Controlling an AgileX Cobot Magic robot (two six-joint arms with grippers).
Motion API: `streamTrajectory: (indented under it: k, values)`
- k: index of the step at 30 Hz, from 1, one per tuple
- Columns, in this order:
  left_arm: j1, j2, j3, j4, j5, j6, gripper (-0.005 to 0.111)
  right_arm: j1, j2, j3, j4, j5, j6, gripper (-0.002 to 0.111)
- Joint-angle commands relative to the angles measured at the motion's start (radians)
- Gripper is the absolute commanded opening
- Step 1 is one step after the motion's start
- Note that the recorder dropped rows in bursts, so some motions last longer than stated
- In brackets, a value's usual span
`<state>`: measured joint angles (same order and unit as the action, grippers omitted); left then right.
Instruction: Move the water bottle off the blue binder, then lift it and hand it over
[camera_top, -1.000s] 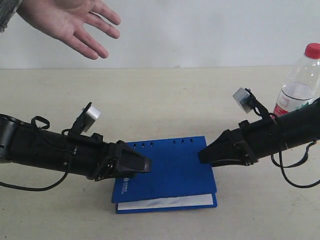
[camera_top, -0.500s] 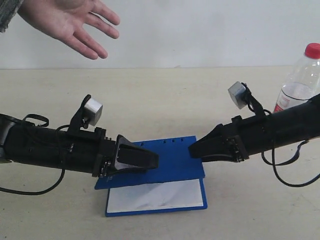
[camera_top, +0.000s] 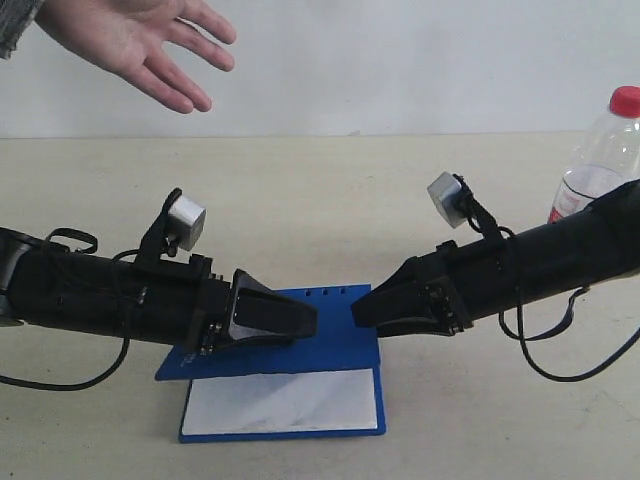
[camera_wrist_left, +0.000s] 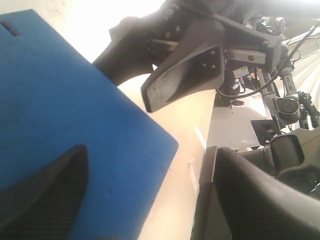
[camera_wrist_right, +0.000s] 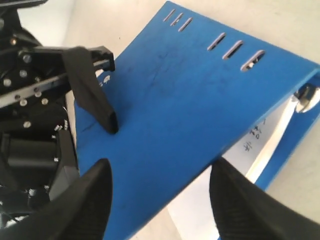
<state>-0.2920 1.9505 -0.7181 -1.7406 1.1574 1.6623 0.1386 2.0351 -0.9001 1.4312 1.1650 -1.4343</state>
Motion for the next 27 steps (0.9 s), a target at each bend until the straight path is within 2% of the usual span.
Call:
streamTrajectory:
  k: [1, 5, 14, 17, 20, 25, 27]
  values:
    - [-0.009, 0.000, -0.005, -0.004, -0.021, 0.014, 0.067, 0.014, 0.017, 0.000, 0.049, 0.056, 0.008, 0.052]
    - [-0.009, 0.000, -0.005, -0.004, -0.074, 0.014, 0.067, 0.012, 0.020, 0.000, 0.044, 0.056, 0.030, 0.052]
    - [-0.007, -0.002, -0.005, -0.004, -0.069, 0.014, 0.067, 0.012, 0.020, 0.000, -0.033, 0.056, 0.128, 0.052]
    - [0.010, -0.002, -0.021, -0.004, -0.170, -0.022, 0.067, 0.012, 0.020, 0.000, -0.030, 0.056, 0.146, 0.052]
    - [0.035, -0.002, -0.053, -0.004, -0.296, -0.066, 0.067, 0.012, 0.020, 0.000, -0.023, 0.056, 0.151, 0.040]
    - [0.110, -0.002, -0.109, -0.004, -0.335, -0.153, 0.067, 0.012, 0.020, 0.000, -0.021, 0.056, 0.165, 0.003]
    - [0.145, -0.002, -0.124, -0.004, -0.362, -0.188, 0.067, 0.012, 0.020, 0.000, -0.021, 0.056, 0.165, 0.000]
